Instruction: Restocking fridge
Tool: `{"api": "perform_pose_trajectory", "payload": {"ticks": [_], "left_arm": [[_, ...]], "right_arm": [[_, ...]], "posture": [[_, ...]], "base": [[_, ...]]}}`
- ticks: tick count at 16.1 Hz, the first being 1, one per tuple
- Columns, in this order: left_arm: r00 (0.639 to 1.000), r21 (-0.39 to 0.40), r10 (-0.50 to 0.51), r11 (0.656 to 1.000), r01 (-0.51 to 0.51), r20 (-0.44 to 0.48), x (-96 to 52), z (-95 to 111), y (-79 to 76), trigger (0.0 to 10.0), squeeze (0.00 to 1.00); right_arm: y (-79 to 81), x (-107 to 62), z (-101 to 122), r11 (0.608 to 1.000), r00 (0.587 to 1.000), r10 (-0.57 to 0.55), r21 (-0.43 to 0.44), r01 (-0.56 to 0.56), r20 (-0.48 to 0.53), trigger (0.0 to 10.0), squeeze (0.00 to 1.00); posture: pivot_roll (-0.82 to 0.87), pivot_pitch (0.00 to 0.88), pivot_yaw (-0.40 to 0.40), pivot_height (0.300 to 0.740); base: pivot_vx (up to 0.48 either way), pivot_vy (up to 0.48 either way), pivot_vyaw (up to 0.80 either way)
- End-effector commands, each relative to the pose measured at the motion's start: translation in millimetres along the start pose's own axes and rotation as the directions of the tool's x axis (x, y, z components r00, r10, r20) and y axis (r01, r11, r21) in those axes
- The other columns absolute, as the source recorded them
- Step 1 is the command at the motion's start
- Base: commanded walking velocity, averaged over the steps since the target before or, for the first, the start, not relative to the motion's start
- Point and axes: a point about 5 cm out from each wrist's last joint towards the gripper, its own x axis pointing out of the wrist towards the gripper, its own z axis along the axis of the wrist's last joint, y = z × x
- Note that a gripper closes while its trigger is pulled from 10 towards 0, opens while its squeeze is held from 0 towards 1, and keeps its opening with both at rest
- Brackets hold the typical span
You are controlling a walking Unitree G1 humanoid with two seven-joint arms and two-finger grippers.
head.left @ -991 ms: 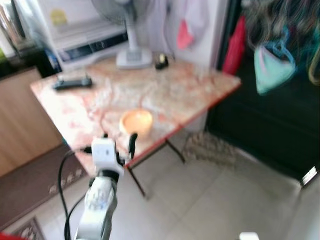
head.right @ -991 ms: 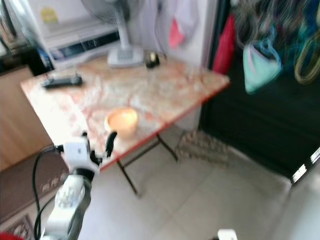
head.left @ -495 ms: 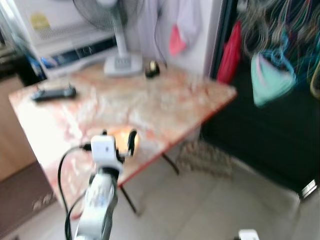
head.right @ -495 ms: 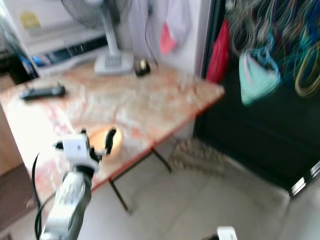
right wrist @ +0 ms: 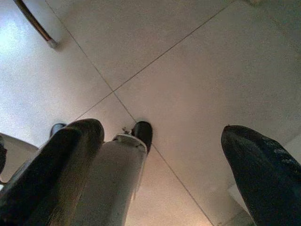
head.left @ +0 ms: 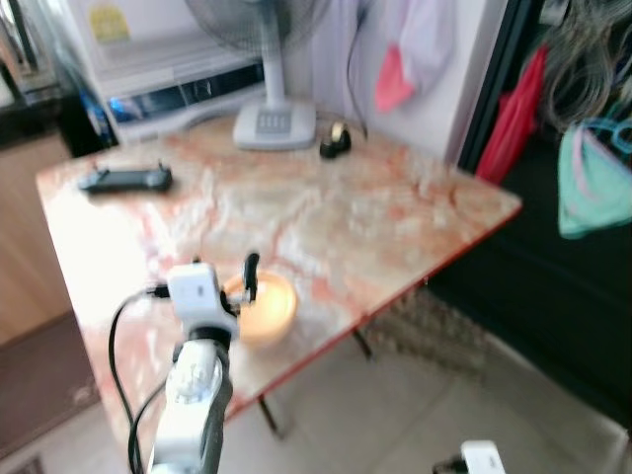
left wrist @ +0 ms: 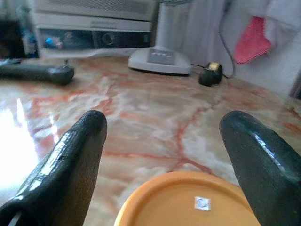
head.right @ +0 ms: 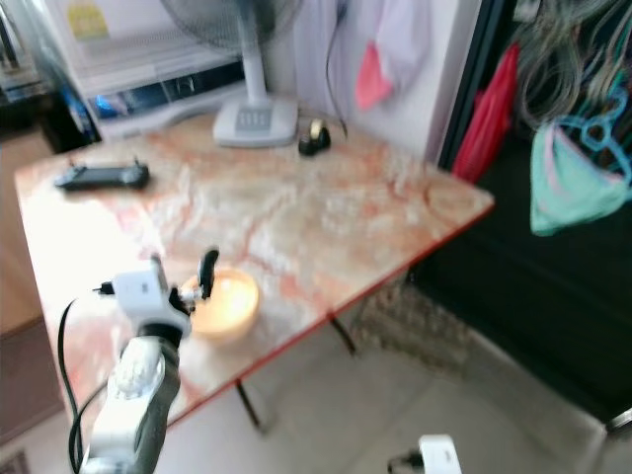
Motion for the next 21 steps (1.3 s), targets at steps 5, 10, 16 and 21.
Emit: {"api": "perform_pose_trajectory", "payload": {"ticks": [5,10,16,21], "left_arm": [[0.985,-0.161,0.158,0.972,-0.169,-0.075,-9.8,0,10.1,10.0,0.0],[0.942,-0.35,0.263,0.88,-0.322,-0.207,-15.5,-13,14.5,10.0,0.0],[0.935,-0.403,0.161,0.87,-0.286,-0.315,-0.9,-28,5.5,10.0,1.0],[0.921,-0.432,0.148,0.849,-0.305,-0.359,2.8,-34,5.0,10.0,0.62]], "right_arm": [[3.1,0.7,-1,1.0,1.0,0.009,0.013,-0.009,-0.006,10.0,0.0],[3.0,0.8,1,1.0,1.0,0.011,-0.002,-0.011,-0.003,10.0,0.0],[2.3,0.7,1,1.0,1.0,0.009,-0.005,-0.009,-0.004,10.0,0.0],[2.4,0.7,1,1.0,1.0,0.008,0.0,-0.008,-0.001,10.0,0.0]], "posture": [[0.09,0.0,-0.015,0.74],[0.09,0.0,-0.02,0.74],[0.08,0.0,-0.024,0.74],[0.07,0.0,-0.023,0.74]], "base": [[0.0,0.0,0.0],[0.0,0.0,0.0],[0.0,0.0,0.0],[0.0,0.0,0.0]]}}
